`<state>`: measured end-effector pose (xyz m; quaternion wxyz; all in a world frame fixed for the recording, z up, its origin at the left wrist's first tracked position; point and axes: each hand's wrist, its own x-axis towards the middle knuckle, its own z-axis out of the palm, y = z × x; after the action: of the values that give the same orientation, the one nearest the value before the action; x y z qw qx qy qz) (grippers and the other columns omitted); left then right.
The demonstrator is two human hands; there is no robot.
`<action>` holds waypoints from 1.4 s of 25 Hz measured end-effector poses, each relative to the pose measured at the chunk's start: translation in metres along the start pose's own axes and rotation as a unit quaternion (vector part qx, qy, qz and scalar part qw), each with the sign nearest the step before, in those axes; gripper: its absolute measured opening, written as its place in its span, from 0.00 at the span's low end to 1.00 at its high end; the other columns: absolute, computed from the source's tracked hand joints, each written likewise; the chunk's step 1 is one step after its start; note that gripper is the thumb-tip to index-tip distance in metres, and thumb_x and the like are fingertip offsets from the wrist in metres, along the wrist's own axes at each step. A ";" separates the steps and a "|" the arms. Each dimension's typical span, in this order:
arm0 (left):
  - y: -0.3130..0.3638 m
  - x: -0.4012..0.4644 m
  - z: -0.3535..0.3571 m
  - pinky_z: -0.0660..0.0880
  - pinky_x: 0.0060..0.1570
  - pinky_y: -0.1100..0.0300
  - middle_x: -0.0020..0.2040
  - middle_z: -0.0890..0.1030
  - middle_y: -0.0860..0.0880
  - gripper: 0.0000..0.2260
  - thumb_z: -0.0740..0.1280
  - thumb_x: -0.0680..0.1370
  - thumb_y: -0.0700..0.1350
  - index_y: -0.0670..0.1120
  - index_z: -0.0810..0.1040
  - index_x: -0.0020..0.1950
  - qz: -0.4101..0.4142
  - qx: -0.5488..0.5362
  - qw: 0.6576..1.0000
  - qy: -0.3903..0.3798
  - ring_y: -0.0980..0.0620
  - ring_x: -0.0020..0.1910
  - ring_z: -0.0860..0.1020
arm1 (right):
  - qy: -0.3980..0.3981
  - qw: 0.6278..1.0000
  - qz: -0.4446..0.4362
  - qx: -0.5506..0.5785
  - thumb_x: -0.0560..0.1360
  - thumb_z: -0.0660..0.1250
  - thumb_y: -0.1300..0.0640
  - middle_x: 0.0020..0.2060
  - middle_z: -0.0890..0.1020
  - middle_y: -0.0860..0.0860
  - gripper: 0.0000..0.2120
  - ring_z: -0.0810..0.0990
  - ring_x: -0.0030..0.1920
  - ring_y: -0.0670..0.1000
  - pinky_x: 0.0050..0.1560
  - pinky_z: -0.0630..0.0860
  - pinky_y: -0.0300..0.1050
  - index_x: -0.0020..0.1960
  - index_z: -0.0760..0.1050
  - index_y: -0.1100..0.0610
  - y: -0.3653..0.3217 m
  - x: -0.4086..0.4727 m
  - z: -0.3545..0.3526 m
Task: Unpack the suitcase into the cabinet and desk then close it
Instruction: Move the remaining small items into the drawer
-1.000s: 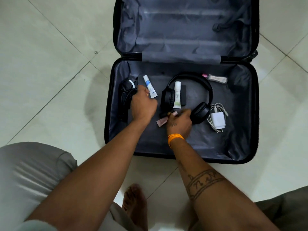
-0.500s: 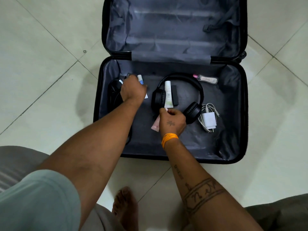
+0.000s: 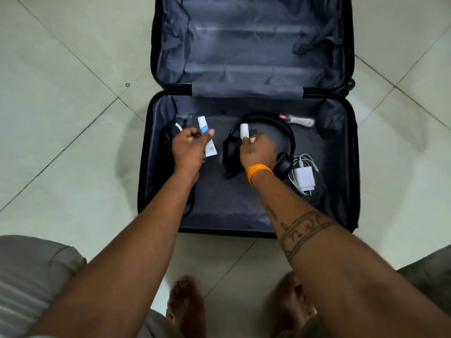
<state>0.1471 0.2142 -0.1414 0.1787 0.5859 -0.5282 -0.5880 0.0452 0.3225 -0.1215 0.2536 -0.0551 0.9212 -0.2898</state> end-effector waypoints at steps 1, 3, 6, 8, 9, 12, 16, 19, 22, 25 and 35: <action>-0.002 -0.003 -0.003 0.63 0.21 0.66 0.32 0.76 0.49 0.11 0.79 0.75 0.48 0.45 0.79 0.45 -0.001 -0.004 1.000 -0.004 0.57 0.20 0.68 | -0.008 0.998 -0.025 -0.053 0.80 0.67 0.50 0.52 0.86 0.61 0.14 0.83 0.55 0.64 0.49 0.77 0.51 0.53 0.82 0.61 0.001 0.007 0.000; -0.006 -0.006 -0.007 0.63 0.20 0.66 0.32 0.77 0.48 0.11 0.79 0.75 0.48 0.44 0.80 0.46 -0.005 -0.001 1.000 -0.004 0.57 0.20 0.68 | -0.009 0.988 -0.075 -0.132 0.81 0.67 0.47 0.55 0.85 0.61 0.16 0.83 0.57 0.64 0.51 0.78 0.52 0.55 0.82 0.60 0.002 0.016 -0.002; -0.013 -0.011 -0.011 0.63 0.20 0.66 0.32 0.77 0.46 0.10 0.78 0.75 0.47 0.45 0.80 0.45 -0.016 -0.010 1.000 0.009 0.57 0.20 0.67 | -0.027 0.977 -0.113 -0.180 0.80 0.68 0.47 0.57 0.84 0.60 0.16 0.83 0.58 0.64 0.52 0.78 0.52 0.57 0.82 0.59 -0.001 0.025 -0.002; -0.011 -0.015 -0.010 0.62 0.20 0.66 0.31 0.76 0.47 0.09 0.78 0.76 0.46 0.46 0.79 0.44 -0.022 -0.023 0.999 0.011 0.57 0.19 0.67 | -0.033 0.982 -0.103 -0.156 0.79 0.69 0.48 0.55 0.85 0.60 0.15 0.83 0.57 0.64 0.50 0.78 0.50 0.56 0.83 0.59 -0.002 0.027 -0.001; -0.009 -0.016 -0.009 0.63 0.20 0.66 0.31 0.76 0.48 0.09 0.78 0.76 0.46 0.46 0.79 0.44 -0.022 -0.024 0.999 0.009 0.58 0.20 0.67 | -0.037 0.986 -0.094 -0.136 0.77 0.70 0.48 0.53 0.86 0.60 0.14 0.83 0.56 0.64 0.49 0.78 0.49 0.54 0.84 0.58 -0.001 0.028 -0.001; 0.001 -0.012 -0.008 0.64 0.21 0.66 0.33 0.77 0.50 0.09 0.79 0.75 0.46 0.47 0.79 0.44 -0.010 -0.025 1.000 0.008 0.59 0.21 0.70 | -0.039 0.994 -0.077 -0.072 0.73 0.74 0.49 0.49 0.86 0.59 0.13 0.84 0.53 0.63 0.47 0.76 0.48 0.50 0.84 0.58 0.001 0.029 -0.003; 0.020 -0.020 -0.009 0.66 0.24 0.69 0.33 0.78 0.53 0.09 0.79 0.74 0.44 0.48 0.79 0.42 0.002 -0.029 1.000 0.002 0.62 0.23 0.71 | -0.037 0.998 -0.007 0.052 0.68 0.79 0.47 0.33 0.81 0.54 0.16 0.81 0.39 0.58 0.37 0.70 0.45 0.37 0.77 0.56 -0.006 0.030 -0.017; 0.060 -0.054 -0.009 0.64 0.22 0.68 0.30 0.77 0.55 0.08 0.78 0.75 0.43 0.48 0.80 0.43 -0.009 -0.046 0.998 -0.030 0.62 0.22 0.69 | -0.031 0.984 0.034 0.171 0.62 0.81 0.43 0.26 0.80 0.52 0.18 0.77 0.29 0.51 0.36 0.82 0.56 0.33 0.81 0.57 -0.025 0.000 -0.047; 0.130 -0.107 -0.025 0.62 0.22 0.66 0.29 0.78 0.55 0.06 0.78 0.76 0.45 0.48 0.82 0.45 -0.012 -0.033 0.997 -0.074 0.59 0.22 0.68 | -0.040 0.961 0.051 0.268 0.64 0.83 0.47 0.32 0.86 0.48 0.13 0.82 0.32 0.48 0.40 0.85 0.58 0.38 0.84 0.54 -0.068 -0.052 -0.114; 0.203 -0.161 -0.049 0.62 0.22 0.63 0.29 0.77 0.52 0.08 0.78 0.76 0.46 0.47 0.82 0.48 -0.023 -0.038 0.995 -0.092 0.56 0.23 0.68 | -0.053 0.953 0.043 0.295 0.65 0.84 0.49 0.36 0.87 0.51 0.13 0.82 0.34 0.48 0.41 0.85 0.54 0.41 0.85 0.55 -0.110 -0.100 -0.184; 0.462 -0.361 -0.117 0.65 0.24 0.62 0.30 0.77 0.52 0.12 0.79 0.74 0.50 0.45 0.83 0.50 0.010 0.007 0.991 -0.135 0.54 0.25 0.68 | -0.082 0.921 0.034 0.379 0.71 0.82 0.57 0.36 0.87 0.53 0.08 0.84 0.34 0.50 0.35 0.84 0.51 0.47 0.85 0.58 -0.259 -0.260 -0.455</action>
<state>0.1507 0.2908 0.4513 0.1070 0.4972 -0.5573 -0.6563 0.0313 0.4034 0.4571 0.3398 0.0533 0.7201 -0.6026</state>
